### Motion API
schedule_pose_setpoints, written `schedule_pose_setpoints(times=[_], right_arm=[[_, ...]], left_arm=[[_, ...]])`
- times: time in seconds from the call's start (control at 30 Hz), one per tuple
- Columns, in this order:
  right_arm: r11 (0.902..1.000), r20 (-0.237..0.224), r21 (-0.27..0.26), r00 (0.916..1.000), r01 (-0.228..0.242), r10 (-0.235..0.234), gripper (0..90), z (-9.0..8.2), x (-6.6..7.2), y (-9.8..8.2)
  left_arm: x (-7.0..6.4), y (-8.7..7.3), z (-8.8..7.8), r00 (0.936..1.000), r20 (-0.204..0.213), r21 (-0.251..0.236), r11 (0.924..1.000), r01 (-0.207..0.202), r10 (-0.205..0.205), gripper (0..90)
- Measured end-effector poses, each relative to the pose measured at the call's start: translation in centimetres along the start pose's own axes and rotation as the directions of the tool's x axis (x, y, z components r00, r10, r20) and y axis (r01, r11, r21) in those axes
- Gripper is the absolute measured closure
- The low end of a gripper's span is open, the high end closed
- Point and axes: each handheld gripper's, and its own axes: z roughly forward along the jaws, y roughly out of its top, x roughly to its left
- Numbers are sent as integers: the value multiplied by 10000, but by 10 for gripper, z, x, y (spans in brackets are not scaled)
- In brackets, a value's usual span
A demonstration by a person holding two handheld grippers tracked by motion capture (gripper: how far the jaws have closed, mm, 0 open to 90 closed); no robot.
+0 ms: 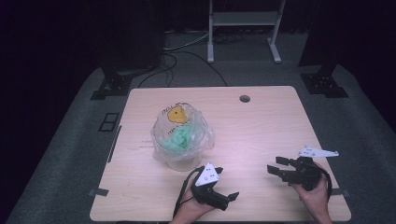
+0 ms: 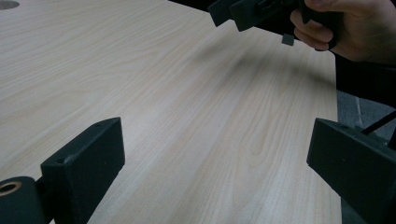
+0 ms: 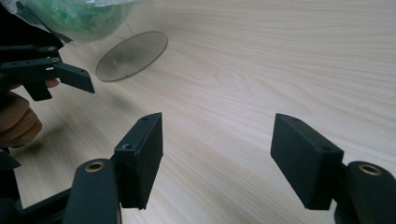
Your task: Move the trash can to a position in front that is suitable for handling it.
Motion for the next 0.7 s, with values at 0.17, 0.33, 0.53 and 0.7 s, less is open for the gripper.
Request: schedule_pose_setpoints(times=[0.17, 0.33, 0.53, 0.7], right_arm=[[10000, -6, 29, 10000, 2, -2, 336, 0, -3, 0], [10000, -12, 14, 10000, -34, 34, 336, 0, -4, 0], [9999, -52, -33, 9999, -107, 107, 335, -1, -4, 0], [9998, -75, -60, 9998, -181, 180, 335, -1, -4, 1]], left_arm=[[-2, 5, -2, 10000, 6, -43, 10000, -37, 37, 31], [-5, 12, -9, 9998, -45, -243, 9995, -203, 202, 37], [0, 10, -16, 10000, 35, -263, 9997, -12, 13, 37], [2, 7, -24, 9999, -34, -68, 9999, -144, 144, 37]])
